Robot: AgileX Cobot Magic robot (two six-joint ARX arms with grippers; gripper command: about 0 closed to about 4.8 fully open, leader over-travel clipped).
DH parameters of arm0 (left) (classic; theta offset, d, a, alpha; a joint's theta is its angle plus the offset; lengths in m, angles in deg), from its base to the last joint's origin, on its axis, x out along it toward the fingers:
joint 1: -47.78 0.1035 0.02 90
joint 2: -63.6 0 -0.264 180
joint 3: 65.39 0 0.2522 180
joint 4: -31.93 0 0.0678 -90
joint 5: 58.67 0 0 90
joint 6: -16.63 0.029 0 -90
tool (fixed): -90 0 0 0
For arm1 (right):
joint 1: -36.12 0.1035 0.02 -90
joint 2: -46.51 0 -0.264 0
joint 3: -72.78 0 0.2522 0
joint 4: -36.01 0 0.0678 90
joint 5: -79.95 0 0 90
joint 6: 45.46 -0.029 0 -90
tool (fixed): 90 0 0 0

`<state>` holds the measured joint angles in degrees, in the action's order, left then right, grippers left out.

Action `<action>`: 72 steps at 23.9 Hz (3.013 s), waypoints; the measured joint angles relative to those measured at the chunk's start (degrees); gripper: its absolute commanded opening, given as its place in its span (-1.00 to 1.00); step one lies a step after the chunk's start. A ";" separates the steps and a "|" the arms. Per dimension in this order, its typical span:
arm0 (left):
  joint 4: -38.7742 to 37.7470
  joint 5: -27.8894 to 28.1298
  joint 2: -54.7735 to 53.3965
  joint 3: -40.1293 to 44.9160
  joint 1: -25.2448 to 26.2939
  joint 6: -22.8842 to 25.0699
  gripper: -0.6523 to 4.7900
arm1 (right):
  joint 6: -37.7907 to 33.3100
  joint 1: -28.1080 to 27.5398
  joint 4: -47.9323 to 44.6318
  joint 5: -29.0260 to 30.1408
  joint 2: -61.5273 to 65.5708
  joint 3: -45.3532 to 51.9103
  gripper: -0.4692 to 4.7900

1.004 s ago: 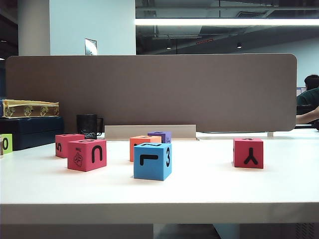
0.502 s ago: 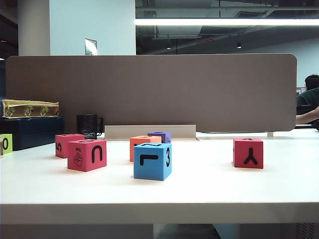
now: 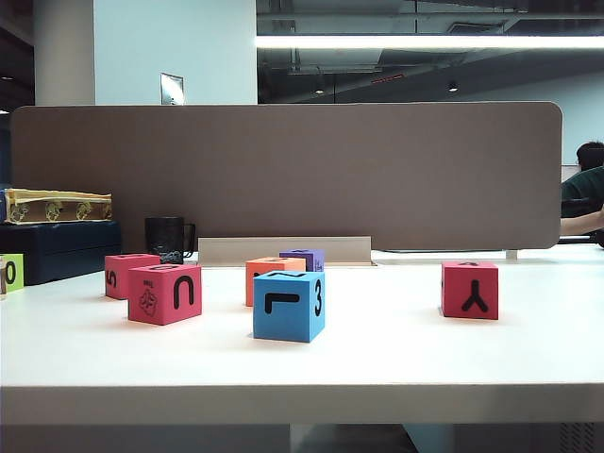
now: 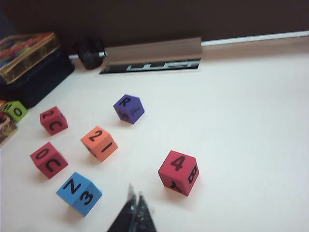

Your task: Select the appropriate blocks from the scattered letter blocks on the table and arrange them in a row to spell out "2024".

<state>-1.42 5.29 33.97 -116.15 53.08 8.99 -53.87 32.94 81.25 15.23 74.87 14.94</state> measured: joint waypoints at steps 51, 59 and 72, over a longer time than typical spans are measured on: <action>-12.92 9.46 -56.87 -37.86 -11.82 18.18 -0.76 | 8.11 29.55 13.51 -7.41 45.03 -33.42 -0.84; -7.02 10.12 -64.92 -38.80 -11.85 18.40 -0.30 | 8.28 36.20 13.51 -7.74 46.73 -33.79 -0.84; -9.68 11.54 -70.27 -40.50 -12.72 23.21 0.42 | 8.28 44.70 14.97 -13.64 46.80 -33.81 -0.84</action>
<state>-11.11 16.83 -36.30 -156.65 40.36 32.20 -45.58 77.64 96.22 1.59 121.67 -18.87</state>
